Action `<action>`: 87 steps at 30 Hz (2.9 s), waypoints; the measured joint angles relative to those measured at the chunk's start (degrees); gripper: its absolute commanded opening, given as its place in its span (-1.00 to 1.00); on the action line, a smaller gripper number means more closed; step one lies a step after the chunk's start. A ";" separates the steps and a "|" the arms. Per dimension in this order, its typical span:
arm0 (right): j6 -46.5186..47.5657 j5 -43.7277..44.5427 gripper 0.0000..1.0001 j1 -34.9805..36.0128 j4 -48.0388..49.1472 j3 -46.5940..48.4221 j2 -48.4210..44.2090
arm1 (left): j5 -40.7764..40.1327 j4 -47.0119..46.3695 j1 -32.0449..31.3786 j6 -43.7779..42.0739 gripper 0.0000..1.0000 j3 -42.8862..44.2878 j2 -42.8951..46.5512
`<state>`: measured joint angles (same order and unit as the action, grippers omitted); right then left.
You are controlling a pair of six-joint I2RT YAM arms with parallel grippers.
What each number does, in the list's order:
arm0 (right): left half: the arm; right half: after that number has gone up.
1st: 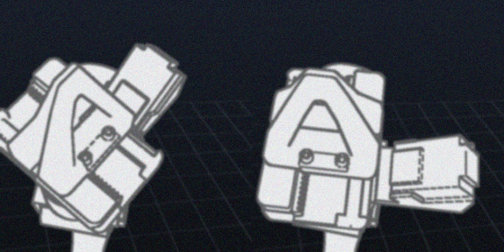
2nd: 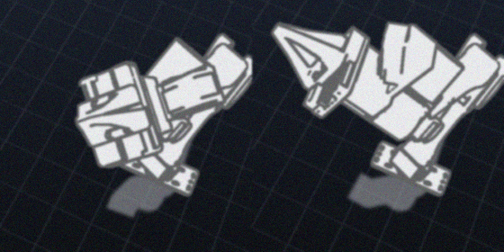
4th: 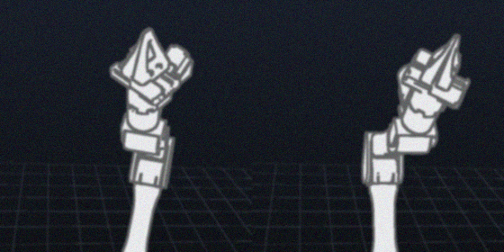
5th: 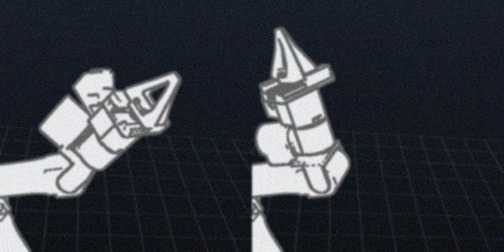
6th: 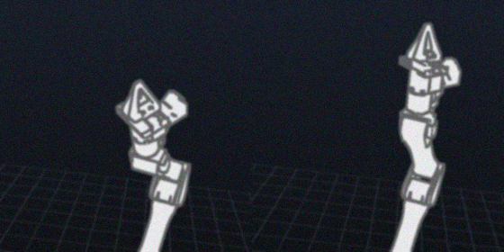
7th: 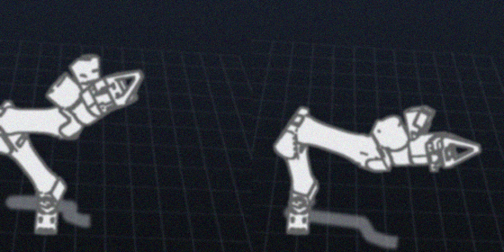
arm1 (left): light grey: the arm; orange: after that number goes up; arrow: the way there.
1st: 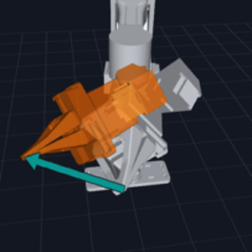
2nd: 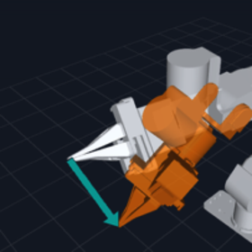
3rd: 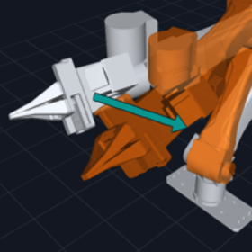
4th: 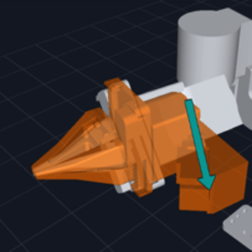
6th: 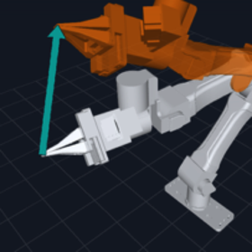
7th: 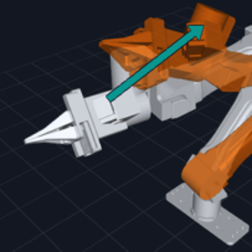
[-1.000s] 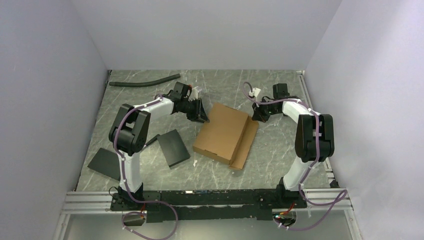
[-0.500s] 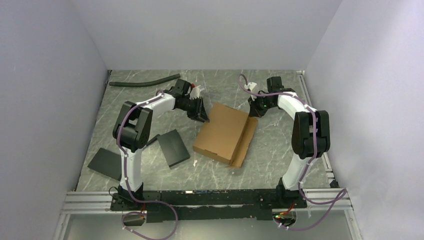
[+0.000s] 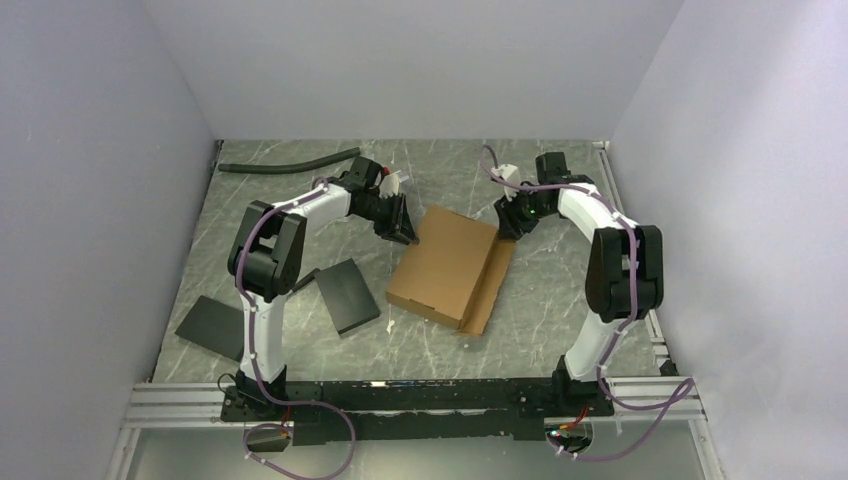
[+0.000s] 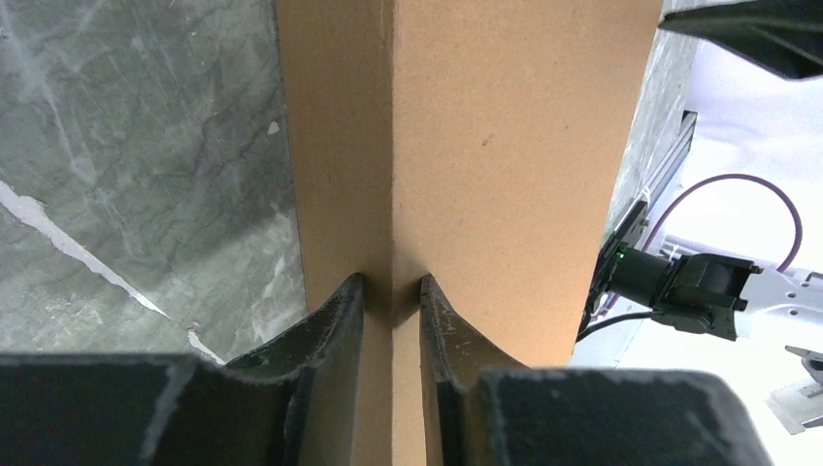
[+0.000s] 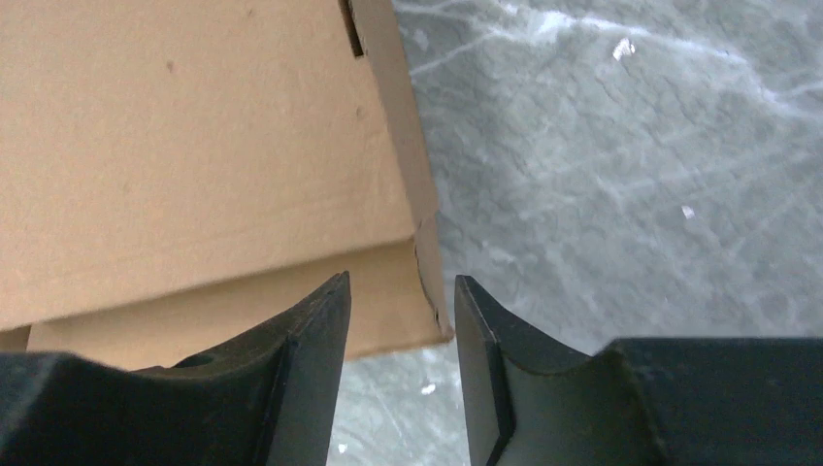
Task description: Fold the paper box
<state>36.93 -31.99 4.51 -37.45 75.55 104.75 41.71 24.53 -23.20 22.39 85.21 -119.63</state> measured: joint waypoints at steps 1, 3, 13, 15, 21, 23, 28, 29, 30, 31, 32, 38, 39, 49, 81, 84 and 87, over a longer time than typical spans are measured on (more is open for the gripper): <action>-0.09 0.02 0.06 -0.33 -0.09 -0.66 -1.03 | 0.02 -0.02 0.07 0.24 -0.42 -0.02 0.00; -0.07 0.17 0.11 -1.05 -0.31 -2.08 -3.72 | 0.02 -0.31 0.15 0.90 -0.39 -0.26 0.00; 19.82 -11.10 0.44 -1.40 -8.13 -15.76 -29.94 | -6.19 -8.37 0.59 5.29 0.29 -10.62 7.39; 26.03 -14.49 0.44 1.07 -10.51 -20.98 -35.67 | -9.33 -9.40 0.85 5.77 0.41 -14.25 11.21; 28.63 -15.74 0.40 18.43 -7.43 -36.35 -47.82 | -18.56 -15.72 1.55 6.25 0.74 -27.36 29.62; 28.46 -15.08 0.36 21.03 -6.16 -37.90 -48.00 | -20.87 -18.69 1.68 7.04 0.77 -33.73 38.18; 27.69 -11.30 0.18 29.51 -1.84 -39.19 -45.77 | -22.08 -24.83 1.68 10.58 0.70 -45.81 48.87; 27.50 -10.51 0.15 31.21 -1.44 -39.39 -45.31 | -22.01 -25.51 1.68 11.58 0.68 -47.71 49.48; 27.21 -9.88 0.11 32.48 -1.18 -39.52 -44.89 | -21.84 -26.14 1.68 12.57 0.67 -49.53 49.68; 26.91 -9.18 0.06 33.24 -0.79 -39.63 -44.57 | -21.62 -26.53 1.70 13.60 0.65 -51.17 49.62; 26.56 -8.52 0.02 33.75 -0.42 -39.69 -44.37 | -21.44 -26.75 1.68 14.56 0.63 -52.28 49.48; 25.88 -5.90 -0.15 36.57 1.31 -40.83 -44.30 | -20.57 -30.27 1.49 18.86 0.58 -53.75 47.30; 25.66 -5.31 -0.16 37.22 1.62 -41.13 -44.19 | -20.61 -30.84 1.40 19.30 0.59 -53.75 46.88; 23.43 1.07 -0.39 41.88 5.16 -42.23 -41.29 | -23.98 -33.22 -4.22 20.85 0.54 -52.89 42.73; 17.92 7.91 -1.00 38.14 2.43 -42.21 -42.58 | -29.70 -30.77 -13.40 16.17 0.62 -48.13 40.28; 17.44 7.82 -1.00 36.54 2.16 -42.21 -42.58 | -31.69 -30.23 -15.26 14.67 0.60 -45.55 38.40; 17.03 7.69 -1.00 34.69 1.77 -42.21 -42.58 | -33.27 -29.55 -15.63 14.12 0.55 -44.72 36.13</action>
<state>53.95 -24.29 39.20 -35.68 33.34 62.17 8.45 -5.02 -38.83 36.51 40.49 -83.50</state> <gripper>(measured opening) 0.010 0.798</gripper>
